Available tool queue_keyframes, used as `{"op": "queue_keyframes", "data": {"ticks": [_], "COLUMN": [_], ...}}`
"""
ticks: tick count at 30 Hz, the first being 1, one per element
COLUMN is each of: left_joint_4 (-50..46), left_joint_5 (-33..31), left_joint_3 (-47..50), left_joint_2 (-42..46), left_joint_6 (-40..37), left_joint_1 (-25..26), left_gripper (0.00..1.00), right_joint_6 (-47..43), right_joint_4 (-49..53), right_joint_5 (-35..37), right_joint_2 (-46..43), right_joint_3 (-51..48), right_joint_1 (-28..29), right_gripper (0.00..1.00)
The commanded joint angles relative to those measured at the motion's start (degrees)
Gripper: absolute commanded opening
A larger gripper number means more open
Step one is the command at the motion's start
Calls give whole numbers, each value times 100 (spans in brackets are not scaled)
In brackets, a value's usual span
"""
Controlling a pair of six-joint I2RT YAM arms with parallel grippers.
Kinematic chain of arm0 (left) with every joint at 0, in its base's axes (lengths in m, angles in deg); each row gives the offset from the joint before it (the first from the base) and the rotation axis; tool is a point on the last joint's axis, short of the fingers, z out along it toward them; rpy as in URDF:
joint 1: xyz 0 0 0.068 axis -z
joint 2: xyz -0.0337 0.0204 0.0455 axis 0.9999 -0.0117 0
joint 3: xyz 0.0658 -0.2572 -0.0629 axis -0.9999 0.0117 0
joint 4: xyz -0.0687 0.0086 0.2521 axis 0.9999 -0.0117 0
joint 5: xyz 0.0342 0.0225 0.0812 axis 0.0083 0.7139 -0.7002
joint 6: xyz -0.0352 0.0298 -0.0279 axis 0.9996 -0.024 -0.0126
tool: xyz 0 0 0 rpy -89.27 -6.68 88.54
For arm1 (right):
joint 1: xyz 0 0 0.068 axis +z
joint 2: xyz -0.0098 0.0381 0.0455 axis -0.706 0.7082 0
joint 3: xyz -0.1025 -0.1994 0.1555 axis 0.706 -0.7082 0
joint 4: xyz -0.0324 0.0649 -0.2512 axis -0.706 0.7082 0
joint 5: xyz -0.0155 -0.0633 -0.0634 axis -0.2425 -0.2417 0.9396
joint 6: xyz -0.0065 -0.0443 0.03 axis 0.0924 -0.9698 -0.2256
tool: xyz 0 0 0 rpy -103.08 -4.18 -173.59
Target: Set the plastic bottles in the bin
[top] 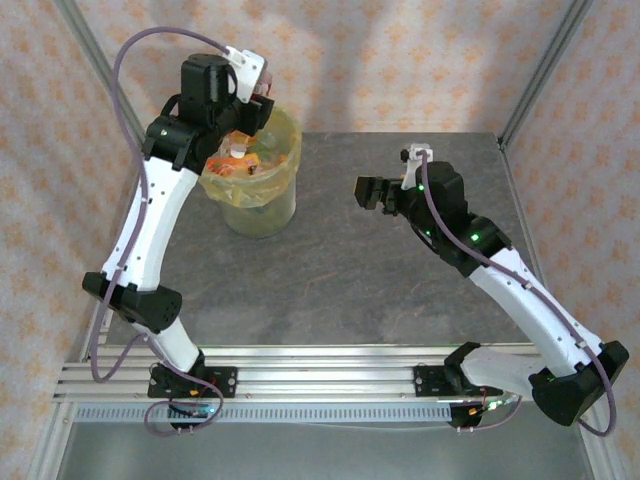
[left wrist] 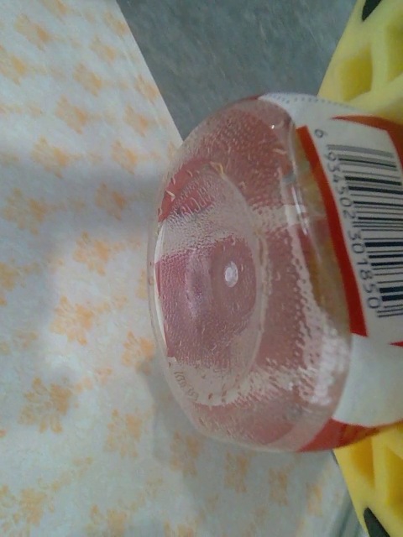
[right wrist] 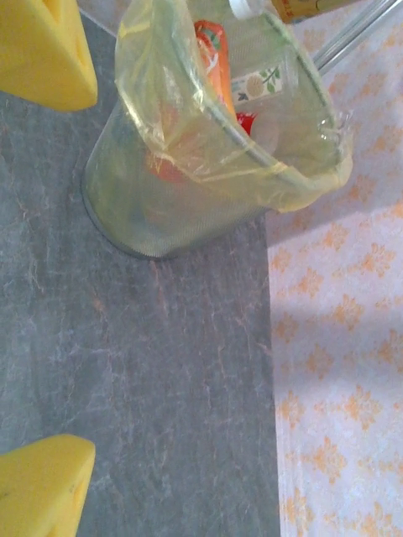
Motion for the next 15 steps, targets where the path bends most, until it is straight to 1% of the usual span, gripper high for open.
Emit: {"op": "queue_keyframes", "data": {"ticks": [1, 11, 15], "left_joint_4": [-320, -421, -743], "left_joint_5": [-593, -556, -465], "left_joint_3": [-275, -462, -746], "left_joint_2": [-150, -762, -1080], "left_joint_6": [-512, -826, -880], "left_joint_1": [-73, -66, -73], "left_gripper": [28, 29, 32], "right_joint_6": [123, 128, 106], "right_joint_4": [130, 139, 186], "right_joint_5": [262, 245, 345], "right_joint_2": [-33, -26, -24], "right_joint_3": [148, 140, 148], "right_joint_1": [25, 23, 23], "right_gripper": [99, 99, 99]}}
